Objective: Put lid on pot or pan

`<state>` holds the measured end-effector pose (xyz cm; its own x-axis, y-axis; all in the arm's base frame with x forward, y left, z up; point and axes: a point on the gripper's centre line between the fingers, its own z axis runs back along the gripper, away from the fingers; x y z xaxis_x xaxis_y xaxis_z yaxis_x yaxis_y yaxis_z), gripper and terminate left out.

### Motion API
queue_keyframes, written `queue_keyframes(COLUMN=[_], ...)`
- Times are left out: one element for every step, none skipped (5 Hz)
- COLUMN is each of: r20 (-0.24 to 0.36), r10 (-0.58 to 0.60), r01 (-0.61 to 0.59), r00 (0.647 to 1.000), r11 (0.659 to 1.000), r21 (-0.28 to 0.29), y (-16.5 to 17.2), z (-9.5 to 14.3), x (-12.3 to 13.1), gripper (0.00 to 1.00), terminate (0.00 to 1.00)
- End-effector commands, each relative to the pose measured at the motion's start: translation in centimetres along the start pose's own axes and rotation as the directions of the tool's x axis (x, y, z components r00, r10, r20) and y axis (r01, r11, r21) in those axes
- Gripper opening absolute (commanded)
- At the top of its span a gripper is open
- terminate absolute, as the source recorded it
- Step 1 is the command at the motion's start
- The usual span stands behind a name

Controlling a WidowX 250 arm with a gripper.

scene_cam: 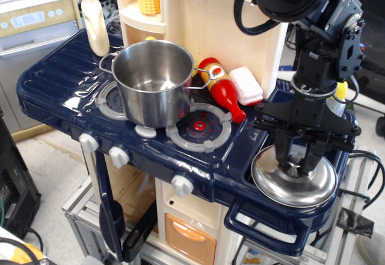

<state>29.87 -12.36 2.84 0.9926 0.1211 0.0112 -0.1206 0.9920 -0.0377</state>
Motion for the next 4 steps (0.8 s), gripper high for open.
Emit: queue_keyframes(r20=[-0.014, 0.018, 0.047, 0.091], r10=[-0.018, -0.068, -0.148, -0.190], r01=[0.020, 0.057, 0.112, 0.133], r00=[1.000, 0.998, 0.988, 0.977], r11=[0.990, 0.936, 0.893, 0.892], r21=[0.136, 0.347, 0.437, 0.432], y=[1.7, 5.2, 9.3, 14.2], z=[7.9, 12.6, 13.9, 13.0], x=[-0.3, 0.2, 1.4, 2.3], gripper=[0.00, 0.00, 0.00, 0.00], terminate=[0.00, 0.00, 0.00, 0.00])
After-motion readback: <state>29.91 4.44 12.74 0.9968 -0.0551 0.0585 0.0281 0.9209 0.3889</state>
